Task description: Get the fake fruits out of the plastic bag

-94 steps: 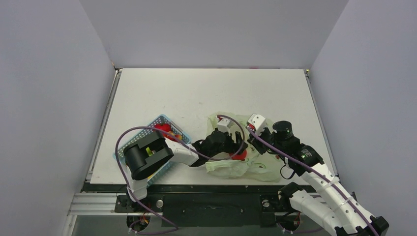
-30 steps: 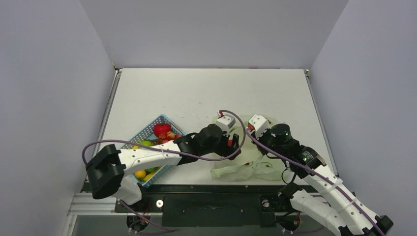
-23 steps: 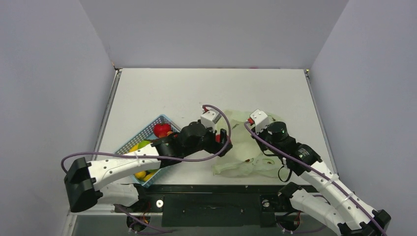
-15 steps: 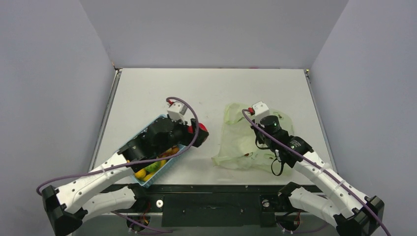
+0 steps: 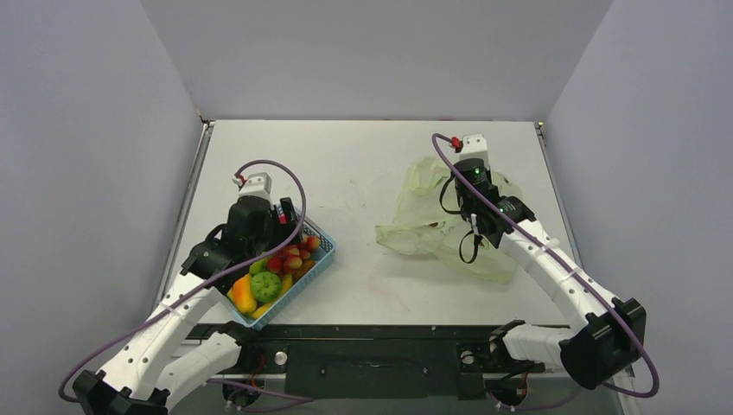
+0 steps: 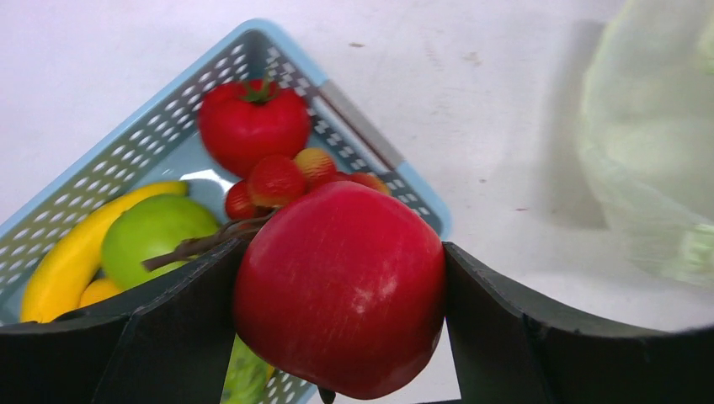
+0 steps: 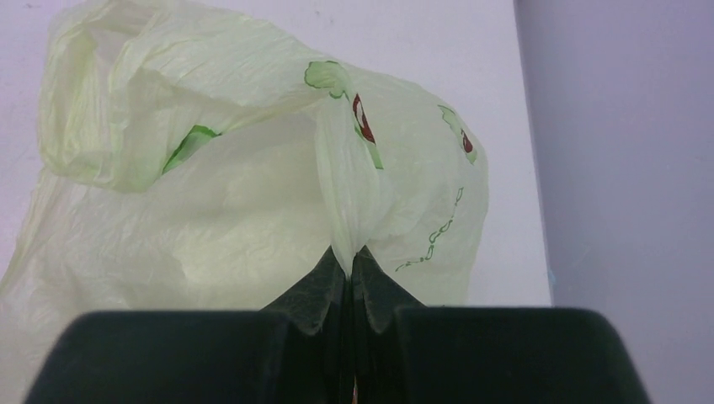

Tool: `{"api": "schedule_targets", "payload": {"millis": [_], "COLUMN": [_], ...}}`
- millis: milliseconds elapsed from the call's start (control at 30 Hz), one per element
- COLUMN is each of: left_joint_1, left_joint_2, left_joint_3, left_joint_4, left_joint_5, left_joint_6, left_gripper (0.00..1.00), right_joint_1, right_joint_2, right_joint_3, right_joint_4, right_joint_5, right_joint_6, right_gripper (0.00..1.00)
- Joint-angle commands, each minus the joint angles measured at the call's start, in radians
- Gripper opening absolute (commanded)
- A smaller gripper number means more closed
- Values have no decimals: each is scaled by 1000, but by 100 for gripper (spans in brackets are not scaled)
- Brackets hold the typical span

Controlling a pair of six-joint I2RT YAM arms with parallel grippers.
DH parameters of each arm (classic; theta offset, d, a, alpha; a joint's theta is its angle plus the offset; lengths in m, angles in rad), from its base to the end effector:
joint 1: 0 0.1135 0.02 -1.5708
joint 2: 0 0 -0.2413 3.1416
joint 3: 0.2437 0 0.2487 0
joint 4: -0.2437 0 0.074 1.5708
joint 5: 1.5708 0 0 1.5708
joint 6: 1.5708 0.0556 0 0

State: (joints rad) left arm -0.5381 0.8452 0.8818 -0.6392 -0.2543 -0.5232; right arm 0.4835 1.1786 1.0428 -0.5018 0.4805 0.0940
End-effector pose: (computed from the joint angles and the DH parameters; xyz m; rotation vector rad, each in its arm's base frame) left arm 0.1825 -0.0926 0.2904 -0.1294 2.1670 -0.3376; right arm 0.2546 0.1047 0.2899 -0.1534 2.1275 -0.1935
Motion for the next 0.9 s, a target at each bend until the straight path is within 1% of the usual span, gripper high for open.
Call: {"api": "schedule_targets", "payload": {"millis": [0,33,133,233,300,433,500,567,600,633,667,700,733,767,800,867], "left_joint_1": [68,72,73,73,72,69,70,70,70,69,70,70,70,70,69,70], "left_joint_2": [11,-6,-79,-192,-261,-357,-357,-335,-321,-316,-313,-315,-323,-332,-340,-356], "left_joint_3": [56,55,14,-31,-58,-131,-144,-151,-155,-159,-161,-168,-173,-183,-191,-192], "left_joint_4": [-130,-162,-191,-231,-279,-282,-270,-290,-314,-326,-337,-334,-321,-310,-307,-308], "left_joint_5": [-147,-205,-295,-396,-457,-521,-549,-589,-617,-629,-645,-649,-651,-650,-649,-652], "left_joint_6": [-76,-120,-196,-236,-290,-345,-357,-393,-423,-440,-460,-463,-461,-459,-459,-463], "left_gripper": [0,0,0,0,0,0,0,6,12,15,20,26,29,37,40,57], "right_joint_1": [-30,-34,-36,-37,-36,-42,-46,-47,-47,-48,-47,-47,-47,-48,-48,-47], "right_joint_2": [73,90,112,122,118,99,97,92,86,80,72,67,61,58,52,51], "right_joint_3": [118,127,160,157,141,76,62,62,62,61,61,59,60,58,58,54], "right_joint_4": [41,40,43,53,66,106,110,112,111,112,112,113,113,116,116,118], "right_joint_5": [101,99,85,58,42,63,57,45,43,40,39,37,34,31,29,28], "right_joint_6": [-25,-29,-31,-31,-31,-17,-13,-17,-19,-20,-21,-22,-25,-26,-28,-29], "right_gripper": [0,0,0,0,0,0,0,0,0,0,0,0,0,0,0,0]}}
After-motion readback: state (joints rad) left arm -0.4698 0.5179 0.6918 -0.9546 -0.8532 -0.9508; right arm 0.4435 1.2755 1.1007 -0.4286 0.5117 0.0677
